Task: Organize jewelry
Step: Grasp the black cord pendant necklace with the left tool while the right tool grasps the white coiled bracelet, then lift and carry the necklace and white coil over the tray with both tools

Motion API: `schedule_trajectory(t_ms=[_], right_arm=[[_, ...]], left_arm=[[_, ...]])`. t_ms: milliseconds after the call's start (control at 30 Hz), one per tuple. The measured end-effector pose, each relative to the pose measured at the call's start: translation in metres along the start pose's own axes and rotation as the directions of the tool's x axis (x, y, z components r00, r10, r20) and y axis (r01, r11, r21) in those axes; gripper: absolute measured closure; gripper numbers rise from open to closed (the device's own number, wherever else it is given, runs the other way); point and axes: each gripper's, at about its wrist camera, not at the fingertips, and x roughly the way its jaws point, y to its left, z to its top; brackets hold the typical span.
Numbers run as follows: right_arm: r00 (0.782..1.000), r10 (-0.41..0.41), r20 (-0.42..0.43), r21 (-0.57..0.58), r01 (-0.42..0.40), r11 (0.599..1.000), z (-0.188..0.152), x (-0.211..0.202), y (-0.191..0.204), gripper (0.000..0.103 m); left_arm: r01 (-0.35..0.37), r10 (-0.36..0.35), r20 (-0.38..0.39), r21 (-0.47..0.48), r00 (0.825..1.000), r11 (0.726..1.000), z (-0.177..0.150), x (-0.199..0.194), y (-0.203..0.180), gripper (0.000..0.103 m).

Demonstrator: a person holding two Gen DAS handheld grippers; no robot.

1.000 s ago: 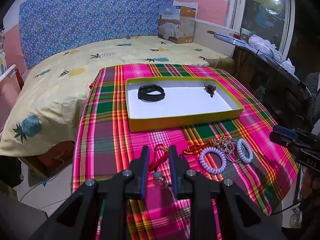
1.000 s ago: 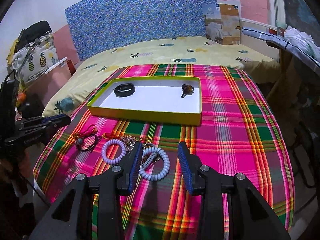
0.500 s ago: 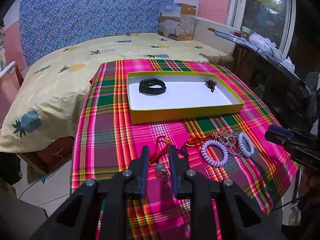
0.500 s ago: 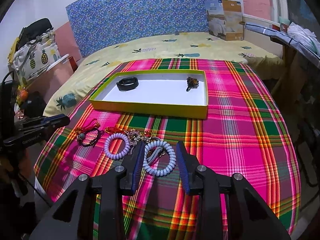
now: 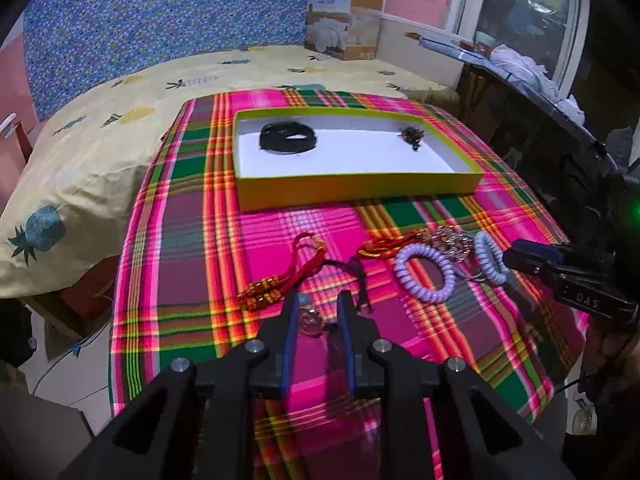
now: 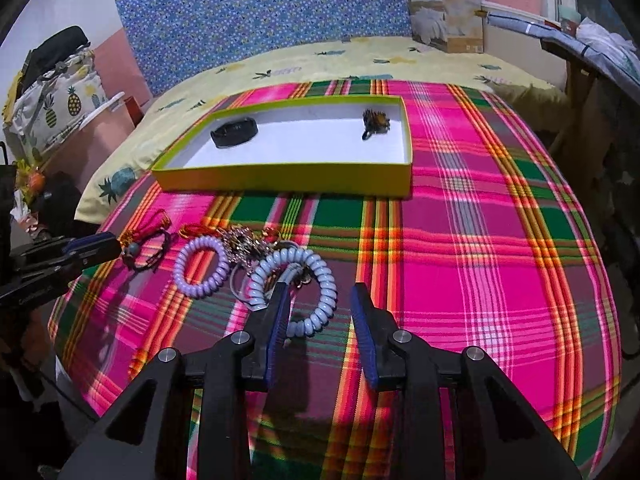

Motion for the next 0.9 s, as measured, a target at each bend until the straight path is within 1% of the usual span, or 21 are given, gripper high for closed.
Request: schedule_trajectory(t_ms=[200, 367, 400, 567, 667, 800, 900], right_arm=[[1.0, -0.004, -0.029, 0.001, 0.004, 1.0, -0.002, 0.012, -0.003, 0.07], [1.0, -0.012, -0.029, -0.014, 0.012, 1.0, 0.002, 0.015, -0.002, 0.071], [0.999, -0.016, -0.029, -0.019, 0.015, 1.0, 0.003, 0.016, -0.001, 0.071], [0.998, -0.048, -0.028, -0.052, 0.047, 0.998, 0.005, 0.019, 0.001, 0.082], [0.998, -0.063, -0.028, -0.067, 0.061, 0.996, 0.006, 0.02, 0.002, 0.09], [0.997, -0.077, -0.027, -0.103, 0.074, 0.992, 0.005, 0.02, 0.007, 0.093], [0.997, -0.069, -0.025, -0.094, 0.066, 0.993, 0.004, 0.019, 0.006, 0.093]], left_arm=[[0.001, -0.002, -0.035, -0.024, 0.999, 1.0, -0.001, 0.01, 0.004, 0.083], [-0.002, 0.0, -0.062, -0.028, 0.998, 1.0, -0.001, 0.02, 0.002, 0.083], [-0.004, 0.002, -0.058, -0.03, 0.998, 1.0, -0.001, 0.021, 0.002, 0.083], [-0.014, 0.012, -0.049, -0.025, 0.999, 1.0, 0.001, 0.024, 0.001, 0.083], [-0.041, 0.041, -0.045, 0.005, 0.998, 0.999, 0.001, 0.025, -0.004, 0.083], [-0.073, 0.075, -0.038, 0.038, 0.996, 0.997, 0.001, 0.026, -0.01, 0.084], [-0.065, 0.066, -0.039, 0.028, 0.997, 0.997, 0.001, 0.025, -0.008, 0.085]])
